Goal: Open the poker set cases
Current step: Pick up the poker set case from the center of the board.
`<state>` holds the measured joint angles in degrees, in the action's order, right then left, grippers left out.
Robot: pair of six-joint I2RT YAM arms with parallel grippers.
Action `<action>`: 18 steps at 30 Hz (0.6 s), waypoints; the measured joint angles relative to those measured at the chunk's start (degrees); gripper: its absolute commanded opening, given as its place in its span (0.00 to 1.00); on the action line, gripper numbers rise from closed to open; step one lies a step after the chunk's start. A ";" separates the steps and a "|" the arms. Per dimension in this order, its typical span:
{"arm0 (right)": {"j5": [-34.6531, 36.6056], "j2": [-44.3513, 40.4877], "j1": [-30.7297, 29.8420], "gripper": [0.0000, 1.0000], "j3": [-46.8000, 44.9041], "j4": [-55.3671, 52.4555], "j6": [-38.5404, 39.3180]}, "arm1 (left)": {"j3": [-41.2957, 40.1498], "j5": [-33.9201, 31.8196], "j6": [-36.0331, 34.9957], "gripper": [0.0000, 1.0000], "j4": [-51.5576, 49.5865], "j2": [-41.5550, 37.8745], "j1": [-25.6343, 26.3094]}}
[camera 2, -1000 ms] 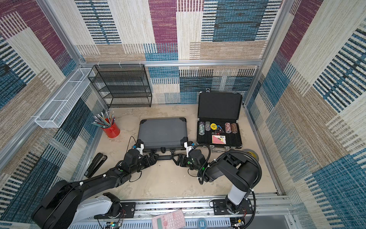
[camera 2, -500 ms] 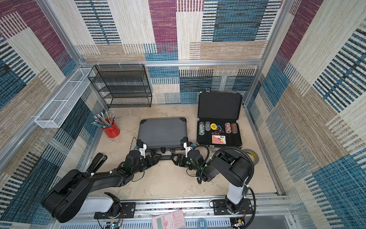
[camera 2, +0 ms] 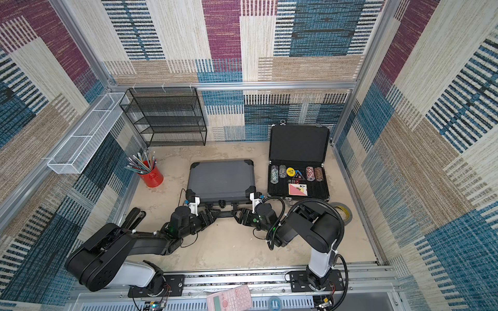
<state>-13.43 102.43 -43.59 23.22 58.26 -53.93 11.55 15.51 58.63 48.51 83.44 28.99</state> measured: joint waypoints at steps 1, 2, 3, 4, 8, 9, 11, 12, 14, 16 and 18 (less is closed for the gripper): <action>0.02 0.00 0.00 0.69 0.00 0.00 0.00 | -0.28 0.07 0.35 0.74 1.44 0.72 0.00; 0.07 0.00 0.00 0.69 0.02 0.00 0.00 | -0.59 0.11 0.90 0.73 3.15 1.62 0.00; 0.15 -0.02 0.00 0.69 0.02 0.00 0.00 | -0.96 0.31 1.57 0.72 5.27 2.73 0.00; 0.15 -0.02 0.00 0.69 0.02 0.00 0.00 | -1.29 0.46 2.27 0.72 7.28 3.87 0.00; 0.17 -0.04 0.00 0.69 0.02 -0.02 0.00 | -2.51 1.36 4.85 0.65 17.16 9.79 0.00; 0.20 -0.09 0.00 0.69 0.02 -0.04 0.00 | -2.91 1.38 5.73 0.64 20.44 11.91 0.04; 0.26 -0.24 0.00 0.69 0.02 -0.13 -0.02 | -3.82 1.29 7.82 0.55 27.06 16.33 0.02; 0.52 -0.37 0.00 0.69 0.02 -0.26 -0.02 | -4.22 1.07 9.20 0.53 30.60 18.93 0.00; 0.55 -0.59 0.00 0.70 0.02 -0.57 -0.02 | -4.37 0.85 11.15 0.52 34.45 21.88 0.24; 0.55 -0.83 0.00 0.70 0.00 -0.96 -0.02 | -4.42 -0.33 13.29 0.50 36.26 22.86 1.05; 0.57 -0.94 0.00 0.70 0.00 -1.14 -0.02 | -4.66 -1.46 13.64 0.48 36.48 22.71 1.55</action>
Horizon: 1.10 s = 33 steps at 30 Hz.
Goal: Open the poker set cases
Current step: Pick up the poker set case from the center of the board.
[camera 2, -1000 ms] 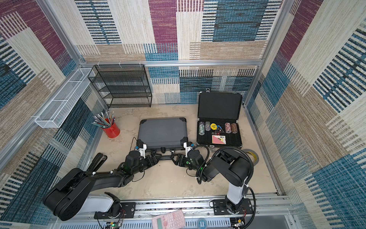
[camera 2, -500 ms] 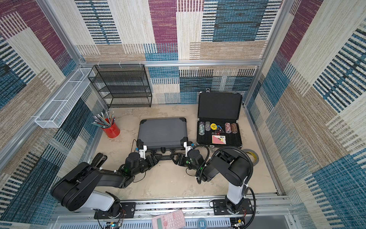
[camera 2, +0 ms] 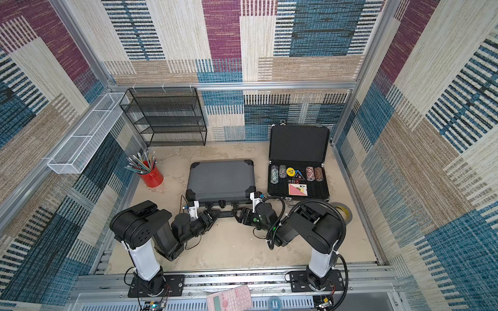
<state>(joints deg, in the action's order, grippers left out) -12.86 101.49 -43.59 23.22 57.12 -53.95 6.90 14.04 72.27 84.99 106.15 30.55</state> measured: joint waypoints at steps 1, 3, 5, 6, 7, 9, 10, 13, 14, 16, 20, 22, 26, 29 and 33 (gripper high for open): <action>0.00 0.00 0.00 0.70 0.00 0.00 0.00 | -0.17 -0.28 0.15 0.47 -0.07 -0.20 0.15; 0.00 0.00 0.00 0.70 0.00 0.00 0.00 | -0.26 -0.85 0.90 0.44 -0.39 -0.44 0.35; 0.00 0.00 0.00 0.70 0.02 -0.02 0.00 | -0.26 -1.86 1.16 0.41 -0.63 -0.42 0.44; 0.00 0.00 0.00 0.70 0.02 -0.02 0.00 | -0.26 -1.99 1.25 0.40 -0.79 -0.42 0.48; 0.00 0.00 0.00 0.70 0.02 -0.02 0.00 | -0.28 -2.23 1.29 0.39 -0.85 -0.42 0.57; 0.00 0.00 0.00 0.70 0.02 -0.02 0.00 | -0.35 -2.84 1.44 0.38 -0.87 -0.44 0.63; 0.00 0.00 0.00 0.70 0.02 -0.02 0.00 | -0.35 -3.21 1.51 0.37 -0.92 -0.52 0.74; 0.00 -0.04 0.00 0.70 0.02 -0.04 0.02 | -0.22 -3.41 2.49 0.37 -1.29 -0.92 0.74; 0.00 -0.09 0.00 0.70 0.02 -0.07 0.02 | -0.07 -3.43 2.56 0.37 -1.53 -0.94 0.74; 0.00 -0.28 0.00 0.70 0.02 -0.28 0.02 | 0.37 -3.48 2.93 0.37 -2.27 -1.03 0.72; 0.00 -0.85 0.00 0.70 0.02 -1.16 0.04 | 1.18 -5.01 2.78 0.38 -3.45 -1.36 0.74; 0.00 -1.14 0.00 0.70 0.02 -1.53 0.04 | 1.31 -5.20 2.69 0.39 -3.80 -1.49 0.74; 0.00 -1.31 0.00 0.70 0.02 -1.79 0.07 | 2.25 -6.12 2.67 0.39 -4.33 -1.25 0.74; 0.00 -1.33 0.00 0.70 0.02 -2.14 0.07 | 2.86 -6.29 2.67 0.39 -4.61 -0.96 0.72; 0.00 -1.57 0.00 0.70 0.09 -2.62 0.07 | 2.95 -6.34 2.67 0.39 -5.18 -1.38 0.72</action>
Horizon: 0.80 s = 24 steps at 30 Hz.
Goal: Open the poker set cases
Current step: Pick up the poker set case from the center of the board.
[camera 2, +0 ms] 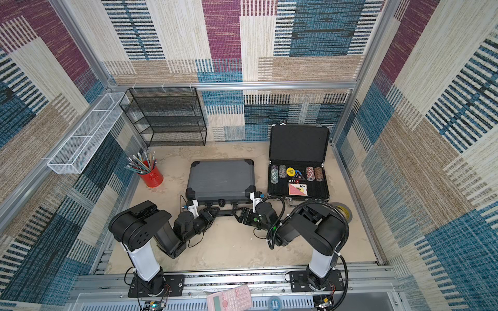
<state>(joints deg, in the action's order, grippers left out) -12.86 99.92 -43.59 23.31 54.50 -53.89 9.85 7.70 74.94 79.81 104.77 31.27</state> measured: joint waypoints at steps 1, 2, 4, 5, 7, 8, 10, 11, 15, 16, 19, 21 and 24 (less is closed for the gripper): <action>0.00 -0.09 0.00 0.70 0.04 -0.07 0.02 | 0.00 0.00 0.00 0.39 -0.31 -0.20 0.00; 0.00 -0.13 0.00 0.70 0.09 -0.07 0.02 | 0.00 0.00 0.00 0.38 -0.52 -0.37 0.00; 0.00 -0.15 -0.04 0.70 0.20 -0.28 0.02 | 0.04 -0.07 0.00 0.37 -0.87 -0.68 0.00; 0.00 -0.15 -0.04 0.71 0.28 -0.42 0.02 | 0.07 -0.13 0.02 0.35 -1.01 -0.94 0.02; 0.00 -0.17 -0.04 0.71 0.35 -0.42 0.02 | 0.07 -0.26 0.31 0.34 -1.01 -1.46 0.02; 0.00 -0.20 -0.04 0.71 0.44 -0.50 0.02 | 0.07 -0.44 0.57 0.33 -1.01 -1.79 0.04; 0.00 -0.24 -0.04 0.71 0.66 -0.66 0.04 | 0.07 -1.01 1.18 0.33 -1.01 -2.49 0.20; 0.00 -0.28 -0.04 0.71 0.72 -0.81 0.04 | 0.04 -1.38 1.51 0.33 -1.16 -2.86 0.28; 0.00 -0.48 -0.04 0.72 0.87 -1.27 0.22 | 0.00 -2.45 2.49 0.32 -1.68 -4.46 0.59; 0.00 -0.48 -0.04 0.72 0.94 -1.44 0.22 | 0.00 -2.82 2.73 0.32 -1.95 -4.72 0.70; 0.00 -0.52 -0.04 0.72 1.01 -1.95 0.22 | 0.02 -2.95 3.15 0.31 -2.38 -4.94 0.79; 0.00 -0.55 -0.04 0.72 1.01 -2.08 0.22 | 0.04 -3.02 3.96 0.29 -2.25 -4.42 0.90; 0.00 -0.72 -0.04 0.72 1.01 -2.23 0.24 | 0.22 -3.28 5.03 0.27 -1.51 -2.91 1.05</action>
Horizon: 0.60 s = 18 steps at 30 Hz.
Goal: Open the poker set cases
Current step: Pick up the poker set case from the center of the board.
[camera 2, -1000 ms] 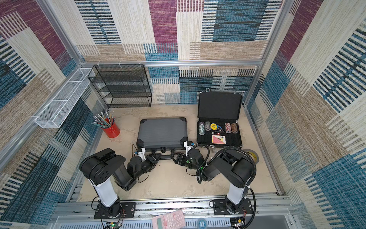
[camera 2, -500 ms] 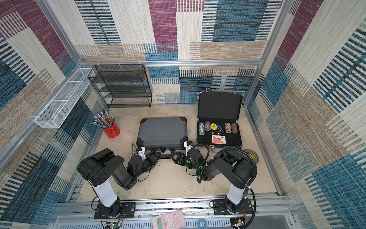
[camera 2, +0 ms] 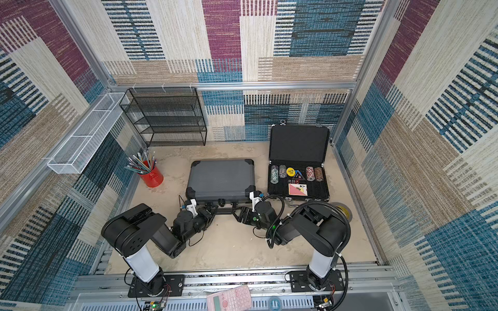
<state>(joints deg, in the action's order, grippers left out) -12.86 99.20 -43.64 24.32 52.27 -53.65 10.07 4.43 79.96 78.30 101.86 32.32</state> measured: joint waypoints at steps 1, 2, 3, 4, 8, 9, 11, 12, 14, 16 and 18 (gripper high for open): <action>0.00 -0.09 0.00 0.72 0.00 -0.07 0.00 | 0.00 -0.20 0.46 0.27 0.37 0.33 0.07; 0.00 -0.13 0.00 0.72 0.00 -0.13 0.00 | 0.00 -0.35 0.87 0.27 0.63 0.57 0.09; 0.00 -0.22 0.00 0.72 0.00 -0.20 0.00 | 0.00 -0.57 1.14 0.26 0.94 0.76 0.13; 0.02 -0.31 0.00 0.72 0.00 -0.22 0.00 | 0.00 -0.68 1.46 0.26 1.01 0.81 0.17; 0.07 -0.70 0.00 0.73 0.00 -0.24 0.04 | 0.00 -1.40 2.56 0.22 0.72 0.07 0.37; 0.07 -0.76 0.00 0.73 0.00 -0.24 0.20 | 0.00 -1.55 2.82 0.21 0.42 -0.35 0.44; 0.13 -0.92 0.00 0.74 0.00 -0.24 0.20 | 0.00 -1.92 3.41 0.19 -0.11 -1.09 0.48; 0.50 -1.01 0.00 0.76 -0.07 -0.24 0.22 | 0.00 -2.19 3.74 0.17 -0.46 -1.51 0.57; 0.55 -1.16 0.02 0.79 -0.26 -0.24 0.35 | 0.00 -2.51 4.09 0.11 -0.90 -2.03 0.70; 0.50 -1.40 0.04 0.83 -0.37 -0.24 0.42 | 0.02 -2.54 4.46 0.07 -1.11 -2.23 0.70; 0.50 -1.62 0.04 0.85 -0.39 -0.22 0.66 | 0.13 -2.54 4.76 0.04 -1.31 -2.23 0.70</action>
<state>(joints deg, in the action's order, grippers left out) -12.36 97.58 -43.59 23.92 52.05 -52.99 10.20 1.89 84.73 76.99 99.63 33.01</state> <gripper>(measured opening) 0.838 0.262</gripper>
